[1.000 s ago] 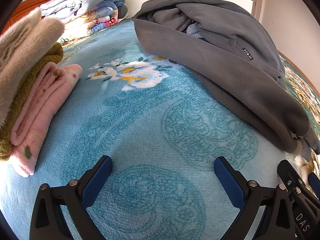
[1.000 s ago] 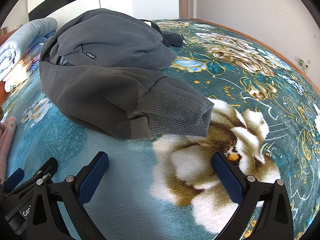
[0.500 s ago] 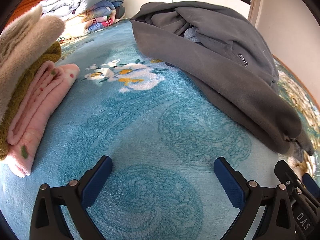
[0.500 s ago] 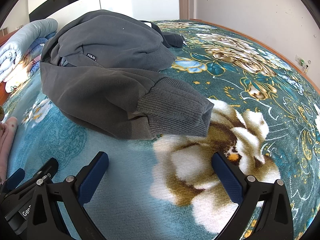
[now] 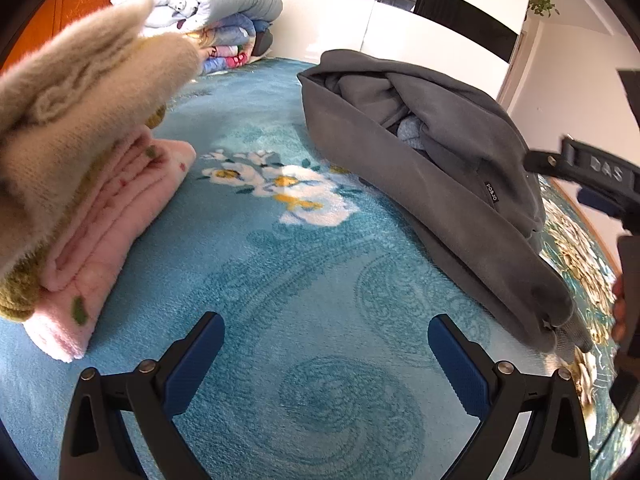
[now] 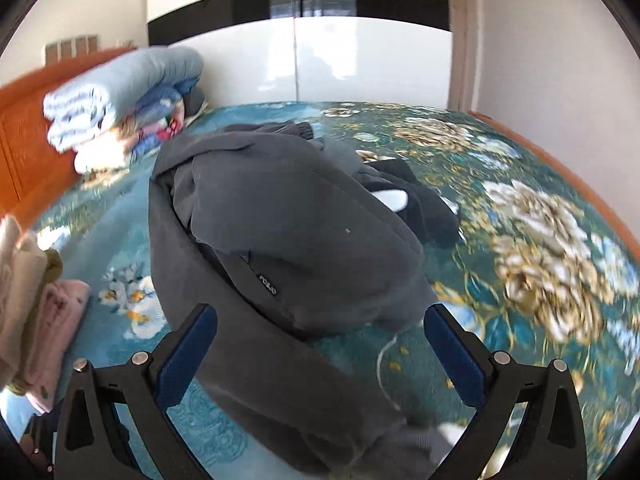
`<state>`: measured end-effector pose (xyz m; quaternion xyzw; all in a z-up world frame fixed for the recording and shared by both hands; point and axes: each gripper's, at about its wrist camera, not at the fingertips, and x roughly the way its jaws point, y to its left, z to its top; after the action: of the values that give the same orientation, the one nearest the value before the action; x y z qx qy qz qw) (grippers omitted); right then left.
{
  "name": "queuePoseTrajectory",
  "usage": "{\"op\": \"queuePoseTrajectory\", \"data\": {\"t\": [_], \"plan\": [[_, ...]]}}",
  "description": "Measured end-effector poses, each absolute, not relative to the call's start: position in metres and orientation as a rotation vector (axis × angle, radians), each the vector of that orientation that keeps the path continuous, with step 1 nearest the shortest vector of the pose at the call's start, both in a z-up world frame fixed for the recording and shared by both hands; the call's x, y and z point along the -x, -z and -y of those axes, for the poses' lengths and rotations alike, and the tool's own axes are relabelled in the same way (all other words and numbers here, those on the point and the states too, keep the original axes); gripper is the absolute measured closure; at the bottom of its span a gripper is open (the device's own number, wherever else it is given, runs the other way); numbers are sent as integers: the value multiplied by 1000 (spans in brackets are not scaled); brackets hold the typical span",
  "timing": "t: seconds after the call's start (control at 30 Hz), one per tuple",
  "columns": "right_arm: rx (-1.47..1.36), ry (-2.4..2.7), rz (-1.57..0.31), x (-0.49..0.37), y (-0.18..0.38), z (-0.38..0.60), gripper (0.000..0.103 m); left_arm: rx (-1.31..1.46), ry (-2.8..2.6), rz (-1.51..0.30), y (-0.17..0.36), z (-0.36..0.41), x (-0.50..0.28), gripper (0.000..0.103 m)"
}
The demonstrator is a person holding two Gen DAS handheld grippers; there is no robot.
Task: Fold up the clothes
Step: 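Grasp the grey sweatpants waistband with the right gripper and lift them off the hoodie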
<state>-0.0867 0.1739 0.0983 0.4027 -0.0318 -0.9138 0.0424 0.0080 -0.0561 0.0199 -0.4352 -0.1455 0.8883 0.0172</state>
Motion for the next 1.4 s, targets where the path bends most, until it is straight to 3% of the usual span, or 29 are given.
{"op": "queuePoseTrajectory", "data": {"t": [0.3, 0.33, 0.43, 0.53, 0.57, 0.97, 1.1, 1.27, 1.4], "plan": [[-1195, 2760, -307, 153, -73, -89, 4, 1347, -2770, 564, -9, 68, -5, 0], [-1211, 2792, -380, 160, -70, -80, 11, 1340, -2776, 548, -8, 67, -4, 0], [-1255, 2896, -442, 169, -71, -78, 55, 1317, -2785, 503, -7, 63, -3, 0], [-1210, 2939, -241, 158, -98, -110, 85, 1306, -2777, 430, -8, 54, -1, 0], [-1191, 2949, -170, 154, -107, -121, 90, 1295, -2770, 404, -8, 51, -1, 0], [-770, 3271, -391, 30, -261, -174, 94, 948, -2649, 411, -37, 34, -20, 0], [-656, 3383, -416, -25, -304, -216, 94, 957, -2645, 406, -41, 35, -25, 0], [-543, 3575, -296, -89, -356, -292, 94, 938, -2619, 400, -53, 39, -42, 0], [-310, 3712, -373, -140, -422, -323, 94, 885, -2577, 426, -72, 36, -56, 0]]}}
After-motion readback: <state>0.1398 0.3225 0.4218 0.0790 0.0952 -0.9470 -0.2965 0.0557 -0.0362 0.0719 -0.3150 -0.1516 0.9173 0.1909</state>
